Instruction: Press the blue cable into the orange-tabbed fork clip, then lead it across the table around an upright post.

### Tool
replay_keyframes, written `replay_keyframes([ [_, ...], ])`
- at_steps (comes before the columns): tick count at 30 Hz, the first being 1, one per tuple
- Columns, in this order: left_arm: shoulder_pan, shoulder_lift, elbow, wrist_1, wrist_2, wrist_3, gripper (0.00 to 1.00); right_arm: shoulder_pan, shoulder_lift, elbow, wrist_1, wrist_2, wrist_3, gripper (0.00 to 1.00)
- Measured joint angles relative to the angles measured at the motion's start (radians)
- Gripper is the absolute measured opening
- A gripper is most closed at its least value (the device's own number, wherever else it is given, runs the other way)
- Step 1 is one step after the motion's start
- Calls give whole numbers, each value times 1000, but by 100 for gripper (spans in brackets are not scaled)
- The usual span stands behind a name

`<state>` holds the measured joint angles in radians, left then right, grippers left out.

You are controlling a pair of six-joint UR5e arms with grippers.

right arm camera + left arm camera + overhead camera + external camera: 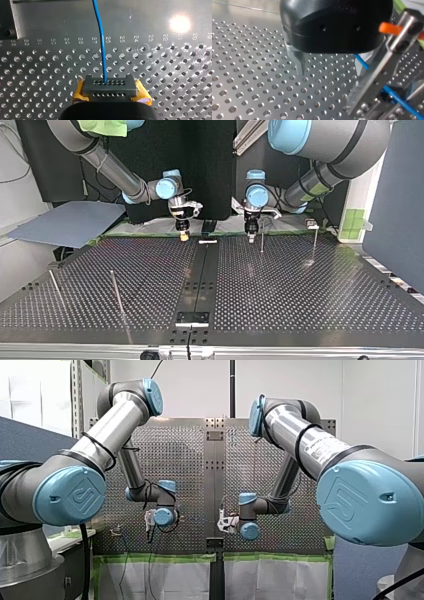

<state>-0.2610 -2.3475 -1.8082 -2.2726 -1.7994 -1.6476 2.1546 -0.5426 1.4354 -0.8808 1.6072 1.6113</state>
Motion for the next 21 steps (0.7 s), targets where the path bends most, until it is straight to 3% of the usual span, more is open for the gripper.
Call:
replay_keyframes([
  [6,0,-1,2,-9,-5,25,100,5,0,0,0,0,0,0],
  [13,-6,-1,17,-62,-46,87,100,7,0,0,0,-1,0,0],
  [21,-12,-1,23,-73,-61,101,100,7,0,0,0,-1,0,0],
])
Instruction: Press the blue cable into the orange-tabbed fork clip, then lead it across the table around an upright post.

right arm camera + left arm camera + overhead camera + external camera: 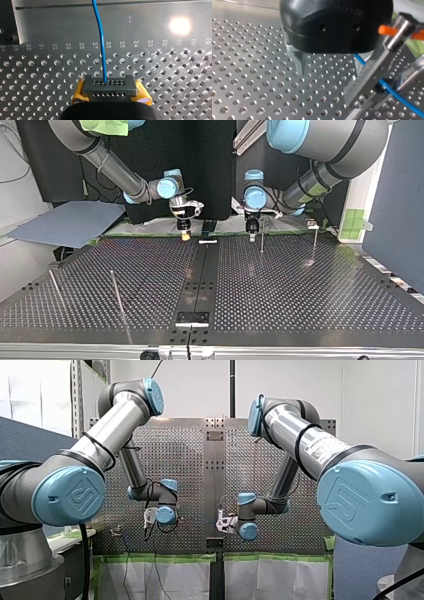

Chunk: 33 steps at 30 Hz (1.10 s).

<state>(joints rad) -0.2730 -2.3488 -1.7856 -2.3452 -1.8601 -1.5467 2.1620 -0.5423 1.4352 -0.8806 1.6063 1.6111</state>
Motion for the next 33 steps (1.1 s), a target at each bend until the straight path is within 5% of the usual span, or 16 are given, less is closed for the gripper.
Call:
replay_keyframes([
  [6,-5,1,0,1,-1,5,91,0,0,0,0,0,0,0],
  [8,-8,0,0,3,-3,9,42,0,0,0,0,0,0,0],
  [9,-9,0,0,4,-3,11,42,0,0,0,0,0,0,0],
  [11,-11,0,0,6,-4,14,6,0,0,0,0,0,0,0],
  [13,-15,0,0,9,-5,14,0,0,1,0,0,0,0,0],
  [25,-23,0,0,27,20,0,0,0,1,0,3,0,0,0],
  [33,-36,10,8,2,20,23,0,-8,-11,-7,57,10,-9,0],
])
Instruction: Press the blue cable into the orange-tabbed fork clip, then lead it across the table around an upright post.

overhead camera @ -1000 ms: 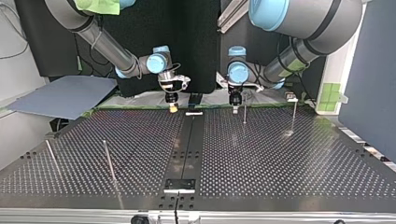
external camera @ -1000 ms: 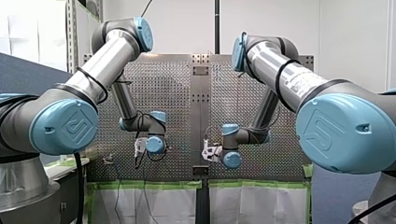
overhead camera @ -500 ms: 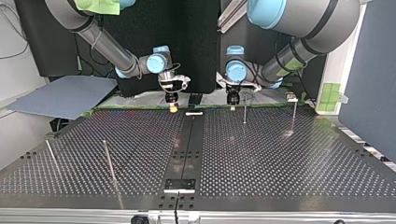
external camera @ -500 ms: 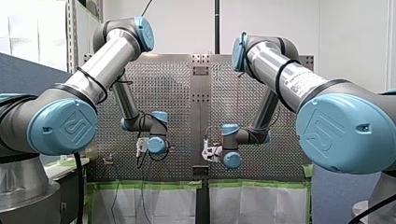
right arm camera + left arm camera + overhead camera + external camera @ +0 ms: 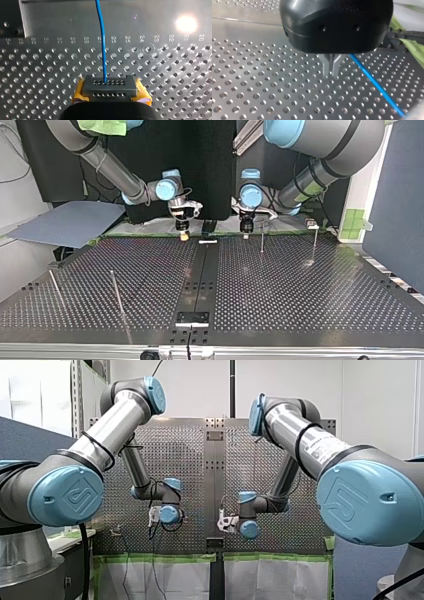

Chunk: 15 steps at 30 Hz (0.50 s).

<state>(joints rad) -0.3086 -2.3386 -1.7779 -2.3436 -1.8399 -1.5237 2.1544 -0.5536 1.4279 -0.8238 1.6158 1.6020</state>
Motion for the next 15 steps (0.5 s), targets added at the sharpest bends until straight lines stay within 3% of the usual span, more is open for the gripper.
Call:
replay_keyframes([
  [6,-20,48,1,-48,-7,3,0,-1,-40,-1,49,11,-10,0],
  [15,-82,129,1,-111,-46,-20,0,6,-134,1,139,13,-11,0],
])
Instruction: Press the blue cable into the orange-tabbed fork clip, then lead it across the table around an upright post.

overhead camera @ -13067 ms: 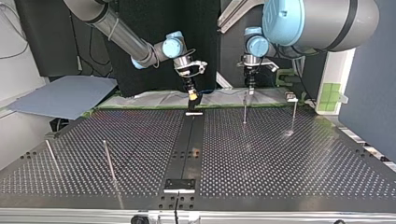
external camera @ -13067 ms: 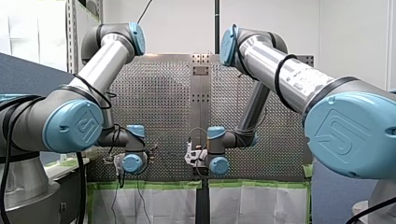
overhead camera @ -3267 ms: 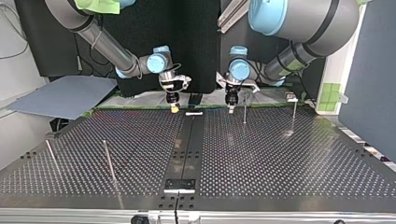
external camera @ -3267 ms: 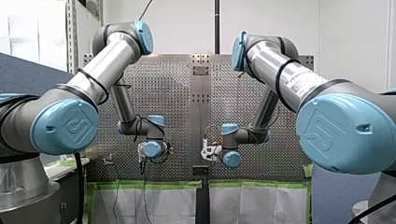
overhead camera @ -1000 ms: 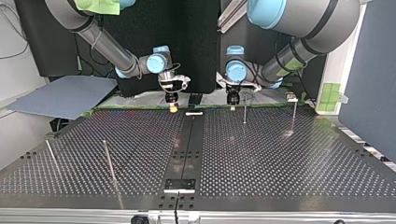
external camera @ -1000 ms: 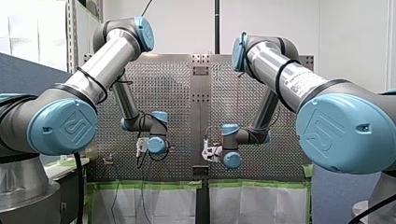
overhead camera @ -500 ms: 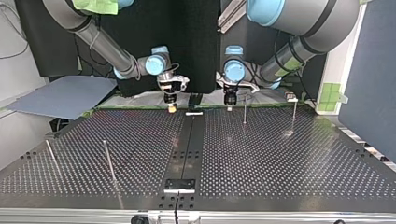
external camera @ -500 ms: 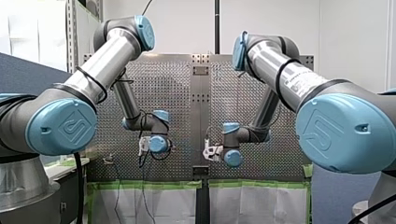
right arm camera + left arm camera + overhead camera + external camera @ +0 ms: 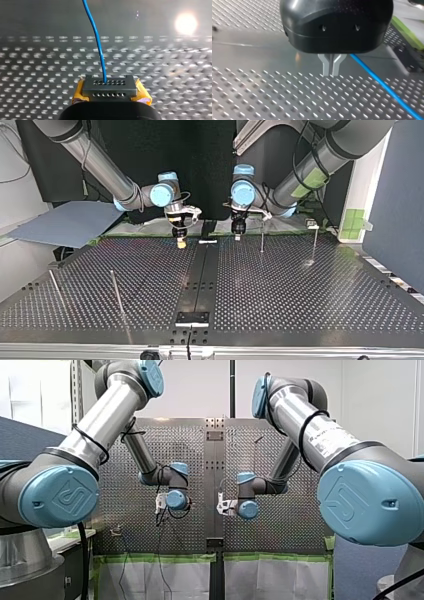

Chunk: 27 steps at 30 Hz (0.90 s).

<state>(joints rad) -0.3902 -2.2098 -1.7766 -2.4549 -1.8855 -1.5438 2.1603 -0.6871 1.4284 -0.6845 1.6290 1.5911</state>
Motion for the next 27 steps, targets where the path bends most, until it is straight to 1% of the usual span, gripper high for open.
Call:
replay_keyframes([
  [4,-38,39,0,-4,-20,-21,0,1,-40,8,24,0,0,0],
  [8,-57,79,1,-5,-24,-32,0,1,-82,22,36,0,4,0],
  [13,-56,131,2,-4,-25,-58,0,-1,-135,28,61,0,9,0],
  [17,-54,165,11,-5,-24,-81,0,-1,-179,28,69,-1,11,0],
  [20,-53,176,19,-7,-24,-93,0,-3,-208,28,71,-1,13,0],
  [27,-52,181,43,-22,-24,-99,0,-2,-275,28,73,-1,9,0],
])
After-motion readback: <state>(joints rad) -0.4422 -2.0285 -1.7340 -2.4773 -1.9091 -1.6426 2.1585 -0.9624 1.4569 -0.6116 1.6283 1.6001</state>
